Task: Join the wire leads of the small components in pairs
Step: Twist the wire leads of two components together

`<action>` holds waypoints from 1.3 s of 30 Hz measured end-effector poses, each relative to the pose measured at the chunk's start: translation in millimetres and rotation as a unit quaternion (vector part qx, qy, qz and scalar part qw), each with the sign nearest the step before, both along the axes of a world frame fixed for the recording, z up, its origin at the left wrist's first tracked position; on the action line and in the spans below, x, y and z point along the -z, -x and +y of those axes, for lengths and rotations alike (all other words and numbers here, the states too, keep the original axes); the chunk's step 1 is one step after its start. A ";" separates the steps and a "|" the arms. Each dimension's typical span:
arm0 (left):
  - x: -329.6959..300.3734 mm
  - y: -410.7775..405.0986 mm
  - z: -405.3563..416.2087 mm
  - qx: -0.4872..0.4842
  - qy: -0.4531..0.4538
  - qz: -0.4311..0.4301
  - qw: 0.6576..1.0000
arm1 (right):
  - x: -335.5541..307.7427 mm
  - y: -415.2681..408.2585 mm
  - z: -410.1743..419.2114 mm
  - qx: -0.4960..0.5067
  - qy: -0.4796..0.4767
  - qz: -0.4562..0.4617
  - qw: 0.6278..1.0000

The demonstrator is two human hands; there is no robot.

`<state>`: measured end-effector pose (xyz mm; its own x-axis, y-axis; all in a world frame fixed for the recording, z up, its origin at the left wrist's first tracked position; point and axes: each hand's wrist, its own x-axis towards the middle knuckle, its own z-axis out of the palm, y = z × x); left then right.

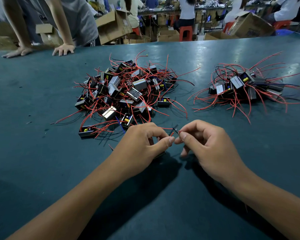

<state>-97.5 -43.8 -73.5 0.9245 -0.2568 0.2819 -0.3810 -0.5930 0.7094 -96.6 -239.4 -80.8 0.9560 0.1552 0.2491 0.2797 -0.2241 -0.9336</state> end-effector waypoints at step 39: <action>1.7 0.1 -0.5 0.039 0.043 0.022 0.998 | -1.8 -1.5 -2.7 -0.014 0.035 -0.010 0.999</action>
<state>-97.6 -44.2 -75.2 0.9142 -0.3056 0.2660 -0.3916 -0.4983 0.7736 -95.1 -242.2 -79.0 0.9461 0.1991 0.2555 0.3048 -0.2802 -0.9103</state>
